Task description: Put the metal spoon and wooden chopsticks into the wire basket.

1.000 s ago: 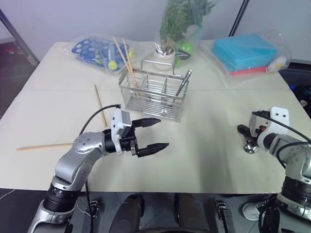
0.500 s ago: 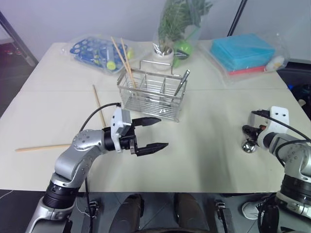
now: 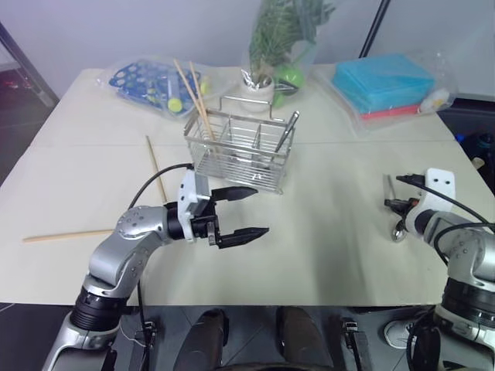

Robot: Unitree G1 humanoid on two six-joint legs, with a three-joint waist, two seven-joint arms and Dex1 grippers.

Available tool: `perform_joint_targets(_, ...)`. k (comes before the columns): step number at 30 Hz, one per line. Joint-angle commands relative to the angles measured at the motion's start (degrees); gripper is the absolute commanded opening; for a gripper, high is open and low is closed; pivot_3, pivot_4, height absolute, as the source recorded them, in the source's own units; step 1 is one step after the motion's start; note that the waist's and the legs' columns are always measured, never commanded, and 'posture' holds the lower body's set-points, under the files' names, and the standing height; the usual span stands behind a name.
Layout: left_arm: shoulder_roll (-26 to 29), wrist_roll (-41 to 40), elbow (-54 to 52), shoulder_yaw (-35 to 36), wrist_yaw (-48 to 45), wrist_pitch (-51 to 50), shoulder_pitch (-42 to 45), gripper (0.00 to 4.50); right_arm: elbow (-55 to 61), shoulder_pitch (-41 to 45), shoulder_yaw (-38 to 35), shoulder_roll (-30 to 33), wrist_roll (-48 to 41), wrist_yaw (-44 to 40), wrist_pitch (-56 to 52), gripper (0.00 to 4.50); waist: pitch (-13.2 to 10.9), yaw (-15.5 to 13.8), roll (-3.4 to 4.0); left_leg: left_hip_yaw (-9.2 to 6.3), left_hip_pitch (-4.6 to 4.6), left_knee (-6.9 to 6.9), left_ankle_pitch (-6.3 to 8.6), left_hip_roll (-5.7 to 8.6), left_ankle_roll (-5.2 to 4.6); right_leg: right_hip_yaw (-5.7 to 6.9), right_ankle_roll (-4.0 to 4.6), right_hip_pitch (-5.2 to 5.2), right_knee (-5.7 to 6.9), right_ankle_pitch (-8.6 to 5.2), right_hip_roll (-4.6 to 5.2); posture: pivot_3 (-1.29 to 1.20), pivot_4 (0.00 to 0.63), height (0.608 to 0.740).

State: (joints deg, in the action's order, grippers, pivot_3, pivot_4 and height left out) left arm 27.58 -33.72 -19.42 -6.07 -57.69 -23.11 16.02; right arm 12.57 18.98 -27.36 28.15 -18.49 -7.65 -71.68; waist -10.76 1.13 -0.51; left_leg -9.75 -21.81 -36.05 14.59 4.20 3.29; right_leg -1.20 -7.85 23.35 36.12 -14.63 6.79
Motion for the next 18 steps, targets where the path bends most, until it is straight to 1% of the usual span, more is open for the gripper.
perform_joint_targets(1,0.2,-0.3,-0.4,1.3,0.1,1.0,1.1,4.31,1.1,2.7,3.6,0.8,2.0,0.3,5.9,0.04,0.0,0.0,0.03,0.0,0.0,0.01,0.0,0.0,0.0,0.0,0.0,0.01,0.0,0.0,0.0,0.0,0.15,0.74)
perform_joint_targets(4,0.4,-0.6,-0.2,2.1,0.6,0.7,1.5,4.31,0.2,4.4,8.4,3.7,7.1,1.7,14.1,0.04,0.0,-0.2,0.07,0.01,-0.02,0.01,0.0,0.01,0.0,-0.02,0.0,0.03,0.0,0.0,0.0,0.0,0.15,0.74)
perform_joint_targets(7,0.9,-1.0,-0.5,3.0,1.0,0.2,1.6,4.31,-1.5,7.5,10.0,4.1,9.6,2.9,20.6,0.04,0.0,-0.2,0.07,0.01,-0.08,0.03,0.0,0.02,0.01,-0.03,0.0,0.08,-0.01,0.0,0.0,0.0,0.15,0.74)
perform_joint_targets(10,1.6,-2.0,-0.4,4.9,1.7,-0.5,1.8,4.31,-3.1,12.3,12.5,3.7,12.3,4.0,27.4,0.04,0.0,-0.1,0.06,0.01,-0.1,0.07,0.0,0.01,0.01,-0.04,0.0,0.12,-0.01,0.0,0.0,0.0,0.15,0.74)
perform_joint_targets(15,2.2,-3.4,-1.1,8.6,5.0,-1.9,1.6,4.31,-4.3,20.2,14.3,0.2,13.8,6.2,38.3,0.04,-0.1,0.0,0.08,0.01,-0.11,0.09,-0.01,0.0,0.01,-0.05,0.0,0.16,0.0,0.0,-0.01,0.0,0.15,0.74)
perform_joint_targets(18,2.3,-3.9,-2.6,11.4,8.6,-3.1,0.9,4.31,-4.2,24.7,15.8,-4.8,12.6,6.5,43.8,0.04,-0.1,0.1,0.07,0.0,-0.11,0.11,-0.01,0.0,0.02,-0.05,0.01,0.17,0.0,0.0,-0.01,0.0,0.15,0.74)
